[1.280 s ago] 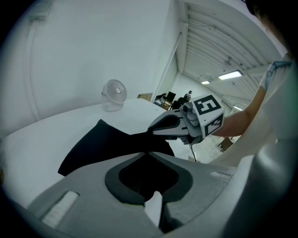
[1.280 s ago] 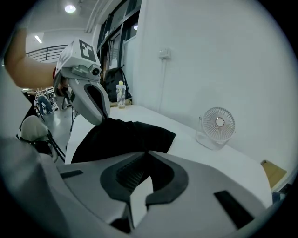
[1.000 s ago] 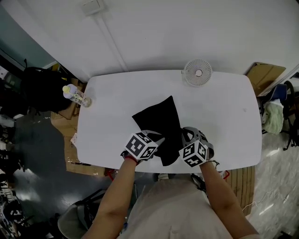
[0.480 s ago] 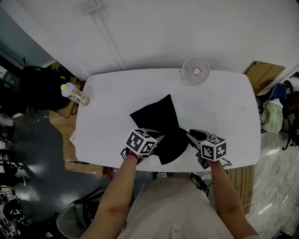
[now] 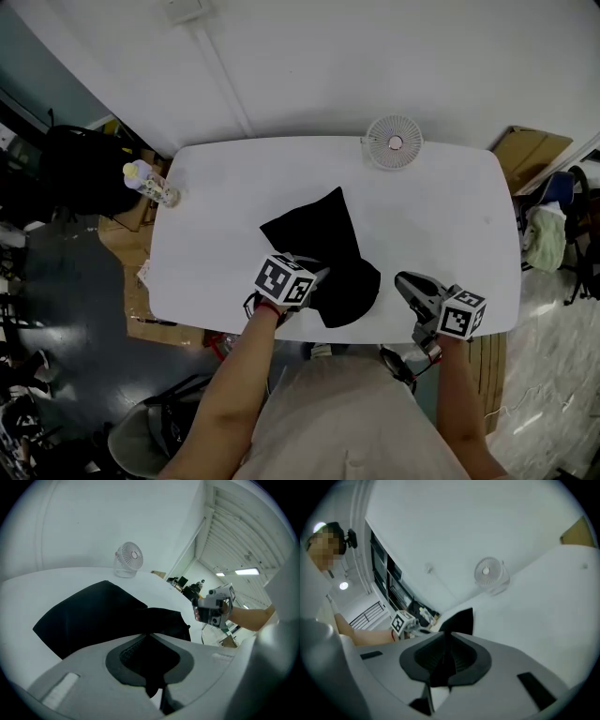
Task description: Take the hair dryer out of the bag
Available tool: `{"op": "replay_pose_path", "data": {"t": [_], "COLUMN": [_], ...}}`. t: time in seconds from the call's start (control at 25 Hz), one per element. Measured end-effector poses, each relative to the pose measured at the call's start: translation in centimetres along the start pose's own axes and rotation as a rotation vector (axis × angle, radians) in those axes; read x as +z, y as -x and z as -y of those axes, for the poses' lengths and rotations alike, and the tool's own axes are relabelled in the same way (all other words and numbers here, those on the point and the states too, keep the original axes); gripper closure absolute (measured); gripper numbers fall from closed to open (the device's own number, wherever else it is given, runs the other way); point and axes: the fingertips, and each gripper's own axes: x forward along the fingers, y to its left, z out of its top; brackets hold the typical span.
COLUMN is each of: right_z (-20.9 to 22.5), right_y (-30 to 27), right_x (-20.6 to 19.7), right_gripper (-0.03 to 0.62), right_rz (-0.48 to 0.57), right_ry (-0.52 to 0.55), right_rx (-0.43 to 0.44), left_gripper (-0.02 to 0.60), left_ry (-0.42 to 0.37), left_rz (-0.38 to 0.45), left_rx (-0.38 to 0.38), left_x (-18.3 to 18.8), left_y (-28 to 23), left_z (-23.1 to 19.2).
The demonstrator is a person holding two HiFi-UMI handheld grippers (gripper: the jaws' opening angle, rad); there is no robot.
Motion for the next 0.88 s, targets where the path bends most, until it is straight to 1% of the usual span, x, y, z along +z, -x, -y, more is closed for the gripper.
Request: {"op": "replay_pose_path", "data": {"t": [0.04, 0.08, 0.12, 0.16, 0.24, 0.28, 0.32, 0.4, 0.44, 0.52, 0.56, 0.6, 0.72, 0.88], "right_z": [-1.0, -2.2, -3.4, -4.4, -5.7, -6.1, -6.3, -6.3, -6.1, -5.3, -4.7, -4.0, -2.1, -1.6], "right_y": [0.3, 0.1, -0.5, -1.4, -3.7, -4.9, -6.0, -7.7, -8.3, -9.2, -9.4, -9.6, -10.0, -10.4], "right_x": [1.4, 2.2, 2.4, 1.9, -0.1, -1.3, -2.5, -4.9, -5.9, -7.4, -7.9, -8.3, -9.1, -9.6], "right_gripper": [0.542, 0.546, 0.554, 0.560, 0.563, 0.563, 0.562, 0.561, 0.543, 0.475, 0.451, 0.444, 0.467, 0.468], "right_rz": [0.062, 0.092, 0.089, 0.058, -0.031, -0.072, -0.109, -0.173, -0.202, -0.257, -0.285, -0.313, -0.388, -0.464], "right_ry": [0.023, 0.056, 0.108, 0.175, 0.315, 0.365, 0.393, 0.398, 0.390, 0.387, 0.402, 0.425, 0.498, 0.575], "right_rx": [0.019, 0.036, 0.035, 0.009, -0.078, -0.116, -0.145, -0.184, -0.198, -0.235, -0.262, -0.293, -0.358, -0.371], "left_gripper": [0.555, 0.555, 0.555, 0.555, 0.555, 0.555, 0.555, 0.555, 0.555, 0.555, 0.555, 0.554, 0.555, 0.555], "left_ry": [0.004, 0.007, 0.011, 0.013, 0.015, 0.014, 0.013, 0.014, 0.015, 0.016, 0.017, 0.019, 0.020, 0.008], "left_rz": [0.001, 0.002, 0.003, 0.003, 0.002, 0.002, 0.003, 0.007, 0.010, 0.019, 0.024, 0.029, 0.032, 0.027], "left_rx": [0.001, 0.002, 0.003, 0.004, 0.007, 0.008, 0.009, 0.010, 0.010, 0.008, 0.006, 0.005, 0.001, -0.001], "left_x": [0.0, 0.0, 0.0, 0.0, -0.1, 0.0, 0.0, -0.1, -0.1, 0.0, 0.0, 0.1, 0.0, 0.0], "left_y": [0.0, 0.0, 0.0, 0.0, -0.1, -0.1, -0.1, 0.0, 0.0, 0.0, -0.1, -0.1, 0.0, -0.1], "left_z": [0.0, 0.0, 0.0, 0.0, 0.0, 0.0, 0.1, 0.1, 0.1, 0.1, 0.1, 0.1, 0.0, 0.2]}}
